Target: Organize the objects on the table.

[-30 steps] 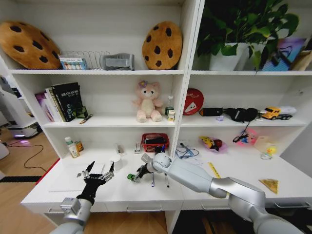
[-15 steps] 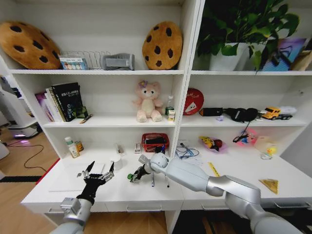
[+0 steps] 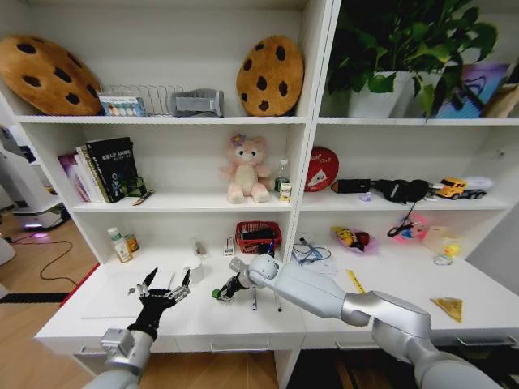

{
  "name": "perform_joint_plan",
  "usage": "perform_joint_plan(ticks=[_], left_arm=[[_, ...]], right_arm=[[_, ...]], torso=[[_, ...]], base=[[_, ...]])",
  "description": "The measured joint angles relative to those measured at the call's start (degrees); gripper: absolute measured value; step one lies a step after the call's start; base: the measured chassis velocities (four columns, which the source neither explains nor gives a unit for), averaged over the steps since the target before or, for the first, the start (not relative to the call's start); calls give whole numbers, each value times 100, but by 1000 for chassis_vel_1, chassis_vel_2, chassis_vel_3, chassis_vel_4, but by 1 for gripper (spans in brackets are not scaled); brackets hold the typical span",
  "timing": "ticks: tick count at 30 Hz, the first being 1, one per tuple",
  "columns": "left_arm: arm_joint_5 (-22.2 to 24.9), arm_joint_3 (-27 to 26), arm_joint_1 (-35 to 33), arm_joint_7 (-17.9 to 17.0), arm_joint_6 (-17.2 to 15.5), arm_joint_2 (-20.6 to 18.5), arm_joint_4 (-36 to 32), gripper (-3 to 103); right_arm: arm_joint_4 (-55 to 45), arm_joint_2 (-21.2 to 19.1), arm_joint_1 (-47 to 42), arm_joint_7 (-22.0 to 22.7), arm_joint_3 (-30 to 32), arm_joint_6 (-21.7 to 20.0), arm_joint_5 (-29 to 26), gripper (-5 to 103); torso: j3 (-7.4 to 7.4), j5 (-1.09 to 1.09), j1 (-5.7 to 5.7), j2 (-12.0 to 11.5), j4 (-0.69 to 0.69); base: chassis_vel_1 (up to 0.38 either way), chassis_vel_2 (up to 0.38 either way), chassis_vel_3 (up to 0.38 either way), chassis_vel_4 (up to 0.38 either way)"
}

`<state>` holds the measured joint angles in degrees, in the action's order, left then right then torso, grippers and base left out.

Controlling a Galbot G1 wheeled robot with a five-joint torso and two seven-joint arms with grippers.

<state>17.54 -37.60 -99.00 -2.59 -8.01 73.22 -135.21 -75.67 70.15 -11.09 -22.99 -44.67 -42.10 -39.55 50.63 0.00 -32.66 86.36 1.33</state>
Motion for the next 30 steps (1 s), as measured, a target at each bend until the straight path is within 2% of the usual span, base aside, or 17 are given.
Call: perform_joint_plan(ticks=[5, 8, 15, 18, 22, 26, 27, 29, 30], left_arm=[[0, 0, 0, 0, 0, 0, 0, 100], [0, 0, 0, 0, 0, 0, 0, 100], [0, 0, 0, 0, 0, 0, 0, 100], [0, 0, 0, 2, 0, 0, 0, 100], [0, 0, 0, 1, 0, 0, 0, 100], [0, 0, 0, 1, 0, 0, 0, 100], [0, 0, 0, 1, 0, 0, 0, 100], [0, -1, 0, -3, 0, 0, 0, 100], [0, -1, 0, -3, 0, 0, 0, 100]], right_arm=[[-183, -73, -30, 99, 191, -3, -38, 33], [-510, -175, -52, 176, 516, -3, -90, 33], [-1386, -351, 48, 495, 1113, -3, -555, 33], [-1539, -29, 195, 614, 1556, -3, -691, 33], [-1467, 222, 309, 664, 1809, 88, -689, 33], [-622, 906, 667, 939, 2287, 680, -363, 33], [-622, 906, 667, 939, 2287, 680, -363, 33], [-37, 1255, 834, 1024, 2464, 1043, -23, 33], [-37, 1255, 834, 1024, 2464, 1043, -23, 33]], torso=[[0, 0, 0, 0, 0], [0, 0, 0, 0, 0], [0, 0, 0, 0, 1], [0, 0, 0, 0, 0], [0, -1, 0, 0, -1], [0, -1, 0, 0, 2], [0, -1, 0, 0, 2], [0, -1, 0, 0, 0], [0, -1, 0, 0, 0]], base=[[0, 0, 0, 0], [0, 0, 0, 0], [0, 0, 0, 0], [0, 0, 0, 0], [0, 0, 0, 0], [0, 0, 0, 0], [0, 0, 0, 0], [0, 0, 0, 0], [0, 0, 0, 0]])
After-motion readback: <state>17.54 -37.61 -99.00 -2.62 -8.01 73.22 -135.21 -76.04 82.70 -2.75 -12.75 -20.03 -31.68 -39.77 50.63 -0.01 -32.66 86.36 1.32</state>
